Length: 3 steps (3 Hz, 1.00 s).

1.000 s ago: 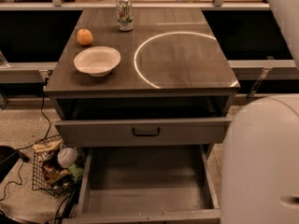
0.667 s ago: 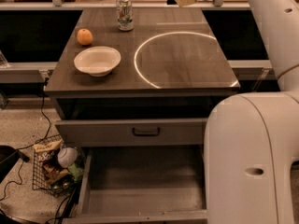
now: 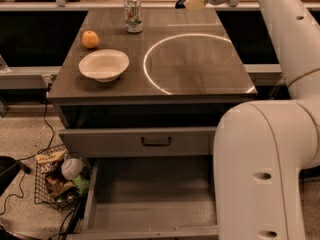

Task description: Move rxbar blueberry near 7up can

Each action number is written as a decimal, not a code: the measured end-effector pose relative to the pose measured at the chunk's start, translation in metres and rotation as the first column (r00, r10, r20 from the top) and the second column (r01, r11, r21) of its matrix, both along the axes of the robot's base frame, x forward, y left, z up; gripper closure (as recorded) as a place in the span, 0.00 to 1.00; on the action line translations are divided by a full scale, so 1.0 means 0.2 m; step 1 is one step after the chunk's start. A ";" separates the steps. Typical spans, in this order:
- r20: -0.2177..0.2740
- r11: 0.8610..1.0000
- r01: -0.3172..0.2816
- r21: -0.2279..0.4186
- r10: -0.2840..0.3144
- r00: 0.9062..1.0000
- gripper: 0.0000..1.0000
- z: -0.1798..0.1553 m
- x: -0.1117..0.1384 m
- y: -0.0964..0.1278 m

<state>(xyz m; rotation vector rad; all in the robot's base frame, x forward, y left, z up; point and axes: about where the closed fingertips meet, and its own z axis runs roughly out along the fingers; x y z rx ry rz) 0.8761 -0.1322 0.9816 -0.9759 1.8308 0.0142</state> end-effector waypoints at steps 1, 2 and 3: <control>-0.044 0.989 -0.018 0.147 0.025 0.999 1.00 -0.19 0.10 0.11; -0.065 0.971 -0.020 0.237 0.036 0.997 1.00 -0.30 0.16 0.17; -0.083 0.960 -0.017 0.281 0.042 0.996 1.00 -0.38 0.21 0.21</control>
Offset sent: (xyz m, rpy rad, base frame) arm 0.0571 0.0351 -0.0714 0.3515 0.0882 0.0301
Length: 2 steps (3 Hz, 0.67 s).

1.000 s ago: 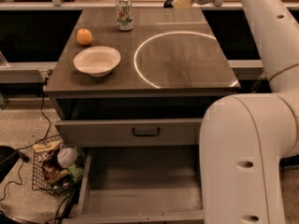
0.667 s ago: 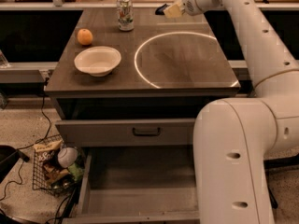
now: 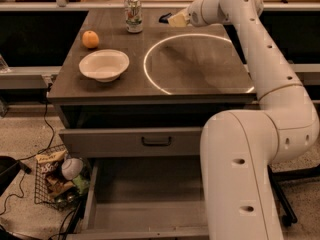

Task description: Move rxbar blueberry near 7up can

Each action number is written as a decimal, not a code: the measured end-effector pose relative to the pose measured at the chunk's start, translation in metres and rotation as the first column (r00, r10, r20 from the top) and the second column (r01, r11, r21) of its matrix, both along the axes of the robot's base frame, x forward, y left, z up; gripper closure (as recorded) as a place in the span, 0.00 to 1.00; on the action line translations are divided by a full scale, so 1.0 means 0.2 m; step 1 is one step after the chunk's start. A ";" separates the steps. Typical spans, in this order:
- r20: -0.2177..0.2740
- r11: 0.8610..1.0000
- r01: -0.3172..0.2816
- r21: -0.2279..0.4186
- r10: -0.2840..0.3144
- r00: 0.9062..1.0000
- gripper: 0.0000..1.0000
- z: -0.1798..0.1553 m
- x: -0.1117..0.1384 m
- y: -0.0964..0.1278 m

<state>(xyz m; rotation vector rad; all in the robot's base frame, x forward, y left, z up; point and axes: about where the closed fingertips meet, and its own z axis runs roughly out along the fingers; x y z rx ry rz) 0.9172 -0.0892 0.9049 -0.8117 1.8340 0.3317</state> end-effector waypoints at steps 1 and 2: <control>-0.022 0.999 -0.023 0.039 0.023 0.999 1.00 -0.07 0.02 0.07; -0.040 0.993 -0.063 0.103 0.067 0.997 1.00 -0.14 0.02 0.17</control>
Offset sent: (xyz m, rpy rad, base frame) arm 0.0193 0.0502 -0.0345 0.1972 0.0645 0.1218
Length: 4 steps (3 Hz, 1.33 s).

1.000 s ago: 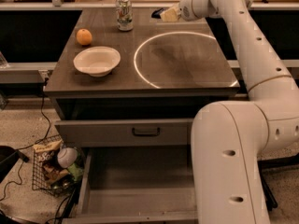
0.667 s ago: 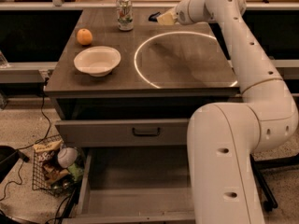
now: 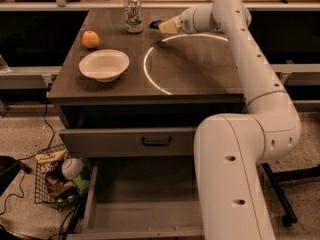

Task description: Move rxbar blueberry near 7up can

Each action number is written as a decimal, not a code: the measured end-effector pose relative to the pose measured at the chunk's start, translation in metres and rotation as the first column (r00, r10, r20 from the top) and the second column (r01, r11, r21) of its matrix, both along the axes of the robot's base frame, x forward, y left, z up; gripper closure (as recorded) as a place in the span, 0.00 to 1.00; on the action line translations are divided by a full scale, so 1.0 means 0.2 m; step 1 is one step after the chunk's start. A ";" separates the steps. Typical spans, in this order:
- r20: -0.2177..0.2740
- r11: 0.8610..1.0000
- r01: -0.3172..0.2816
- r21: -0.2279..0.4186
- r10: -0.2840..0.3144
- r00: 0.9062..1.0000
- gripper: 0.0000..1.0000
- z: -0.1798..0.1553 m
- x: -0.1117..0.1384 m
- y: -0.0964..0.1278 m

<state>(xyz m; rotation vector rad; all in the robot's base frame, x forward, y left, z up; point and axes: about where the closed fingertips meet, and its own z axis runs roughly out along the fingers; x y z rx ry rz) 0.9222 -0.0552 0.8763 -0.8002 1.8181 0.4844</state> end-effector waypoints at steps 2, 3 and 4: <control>-0.008 1.000 -0.008 0.002 0.008 1.000 0.60 -0.03 0.01 0.03; -0.011 1.000 -0.012 0.002 0.012 1.000 0.36 -0.04 0.01 0.05; -0.015 1.000 -0.016 0.002 0.016 1.000 0.13 -0.06 0.01 0.07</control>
Offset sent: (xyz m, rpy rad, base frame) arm 0.0006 0.0035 -0.0027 0.0022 0.0039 0.0042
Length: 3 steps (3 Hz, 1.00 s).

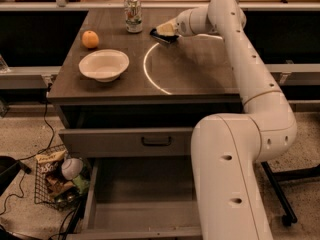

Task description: Move rxbar blueberry near 7up can

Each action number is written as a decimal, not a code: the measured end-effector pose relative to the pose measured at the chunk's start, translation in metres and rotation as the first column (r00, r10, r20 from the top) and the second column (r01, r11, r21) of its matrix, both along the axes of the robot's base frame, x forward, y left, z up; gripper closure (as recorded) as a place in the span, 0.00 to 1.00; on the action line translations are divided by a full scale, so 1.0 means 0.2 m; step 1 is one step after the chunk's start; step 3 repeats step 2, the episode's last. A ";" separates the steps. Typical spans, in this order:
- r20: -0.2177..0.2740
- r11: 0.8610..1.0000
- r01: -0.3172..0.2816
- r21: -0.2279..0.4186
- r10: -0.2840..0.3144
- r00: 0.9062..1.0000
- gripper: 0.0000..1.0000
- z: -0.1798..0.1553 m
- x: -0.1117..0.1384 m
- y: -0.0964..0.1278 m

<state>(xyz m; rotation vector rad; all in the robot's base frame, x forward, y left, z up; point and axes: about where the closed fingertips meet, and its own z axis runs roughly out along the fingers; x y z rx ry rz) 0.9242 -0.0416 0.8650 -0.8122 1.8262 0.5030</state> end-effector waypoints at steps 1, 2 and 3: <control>-0.003 1.000 -0.004 0.000 0.004 1.000 0.00 -0.01 0.00 0.02; -0.004 1.000 -0.004 0.000 0.004 1.000 0.00 -0.01 0.00 0.02; -0.004 1.000 -0.004 0.000 0.004 1.000 0.00 -0.01 0.00 0.02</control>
Offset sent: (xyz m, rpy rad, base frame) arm 0.0003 0.0028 -0.0023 -0.0001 0.0030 0.0032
